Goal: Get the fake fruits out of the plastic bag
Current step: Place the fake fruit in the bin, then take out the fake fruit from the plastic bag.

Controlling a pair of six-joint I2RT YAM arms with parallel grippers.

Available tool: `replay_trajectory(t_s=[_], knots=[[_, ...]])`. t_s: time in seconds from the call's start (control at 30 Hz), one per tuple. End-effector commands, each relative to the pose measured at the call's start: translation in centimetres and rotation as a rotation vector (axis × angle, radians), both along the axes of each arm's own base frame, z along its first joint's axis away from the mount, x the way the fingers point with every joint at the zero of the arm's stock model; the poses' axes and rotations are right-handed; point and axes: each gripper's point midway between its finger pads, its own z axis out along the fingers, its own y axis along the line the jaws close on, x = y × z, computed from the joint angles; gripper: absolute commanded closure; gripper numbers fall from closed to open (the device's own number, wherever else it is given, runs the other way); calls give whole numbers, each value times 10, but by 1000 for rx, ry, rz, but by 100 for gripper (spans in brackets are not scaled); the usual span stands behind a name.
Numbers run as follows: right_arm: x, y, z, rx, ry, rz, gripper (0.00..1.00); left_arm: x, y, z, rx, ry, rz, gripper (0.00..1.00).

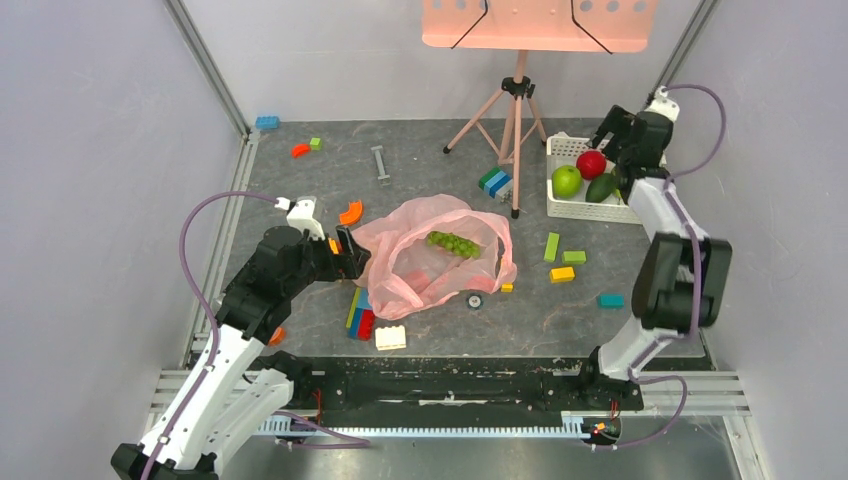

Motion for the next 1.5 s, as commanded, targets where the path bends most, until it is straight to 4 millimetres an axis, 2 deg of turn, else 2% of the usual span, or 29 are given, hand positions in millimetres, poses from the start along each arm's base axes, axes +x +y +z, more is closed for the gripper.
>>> replay_trajectory(t_s=[0.0,0.1,0.23,0.3,0.37,0.53,0.63,0.8,0.97,1.03,1.13,1.27,1.47], knots=[[-48,4,59,28,-165,-59,9,1,-2,5,8,-28,-20,1],[-85,26,60,67,-193,4,9,2,-2,5,7,-26,-17,1],[-130,75,69,54,-214,121,11,3,-2,3,7,-17,-14,1],[-149,101,76,43,-218,182,13,3,-1,2,8,-16,-11,1],[-169,140,88,36,-238,280,14,4,0,2,13,-16,-3,2],[-218,203,104,88,-282,485,23,8,12,3,21,-27,79,3],[-243,240,106,129,-294,625,28,10,12,0,-28,4,129,6],[-276,299,95,152,-257,823,33,18,10,-8,-115,26,210,10],[-306,368,57,90,-169,979,34,31,9,-14,-143,35,263,18],[-310,386,43,100,-154,1006,34,37,7,-14,-163,32,277,22],[-306,400,11,118,-102,1009,35,48,5,-18,-184,25,303,28],[-297,415,-21,102,-26,998,37,63,4,-30,-176,38,338,28],[-286,442,-43,104,15,1029,37,85,1,-48,-169,49,377,28]])
